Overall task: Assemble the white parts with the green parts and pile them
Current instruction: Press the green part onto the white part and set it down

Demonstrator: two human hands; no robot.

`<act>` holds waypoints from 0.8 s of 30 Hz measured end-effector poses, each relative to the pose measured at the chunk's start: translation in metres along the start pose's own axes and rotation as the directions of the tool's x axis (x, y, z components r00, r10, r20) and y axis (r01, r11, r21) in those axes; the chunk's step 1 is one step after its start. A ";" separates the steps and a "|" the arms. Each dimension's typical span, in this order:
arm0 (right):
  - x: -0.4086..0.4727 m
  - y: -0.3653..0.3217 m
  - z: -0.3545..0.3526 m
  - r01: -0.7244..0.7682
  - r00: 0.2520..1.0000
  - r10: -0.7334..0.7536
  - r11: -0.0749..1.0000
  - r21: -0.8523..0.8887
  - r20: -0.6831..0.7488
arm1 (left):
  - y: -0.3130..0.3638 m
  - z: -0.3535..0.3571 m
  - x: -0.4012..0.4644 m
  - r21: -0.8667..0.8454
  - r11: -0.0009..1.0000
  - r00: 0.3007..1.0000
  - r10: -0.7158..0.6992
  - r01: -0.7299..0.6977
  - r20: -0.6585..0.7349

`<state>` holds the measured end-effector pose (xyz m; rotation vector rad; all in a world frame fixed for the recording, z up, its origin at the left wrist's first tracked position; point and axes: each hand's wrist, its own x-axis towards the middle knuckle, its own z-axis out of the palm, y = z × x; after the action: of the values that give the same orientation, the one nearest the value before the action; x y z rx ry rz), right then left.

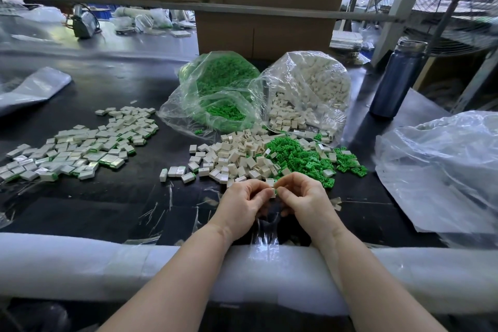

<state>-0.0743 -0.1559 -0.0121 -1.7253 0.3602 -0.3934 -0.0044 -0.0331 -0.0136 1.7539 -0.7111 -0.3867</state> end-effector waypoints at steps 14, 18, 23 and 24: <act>0.000 0.000 -0.003 -0.029 0.999 0.034 0.990 0.141 -0.029 | 0.000 0.001 0.000 0.068 0.995 0.994 0.074 -0.068 -0.078; 0.000 0.000 -0.001 -0.015 1.000 0.017 0.996 0.088 -0.023 | 0.001 0.001 0.000 -0.037 0.999 0.998 0.007 -0.009 -0.056; 0.001 0.000 0.000 -0.039 0.999 0.039 0.998 0.053 -0.011 | 0.000 0.000 0.001 -0.032 0.999 1.000 -0.020 0.019 -0.023; 0.001 0.000 0.000 -0.044 0.999 0.044 0.998 0.040 -0.005 | 0.000 0.001 0.001 -0.034 0.999 0.999 -0.028 0.027 -0.019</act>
<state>-0.0734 -0.1560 -0.0123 -1.6748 0.3920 -0.3714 -0.0042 -0.0340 -0.0137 1.7352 -0.6639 -0.3974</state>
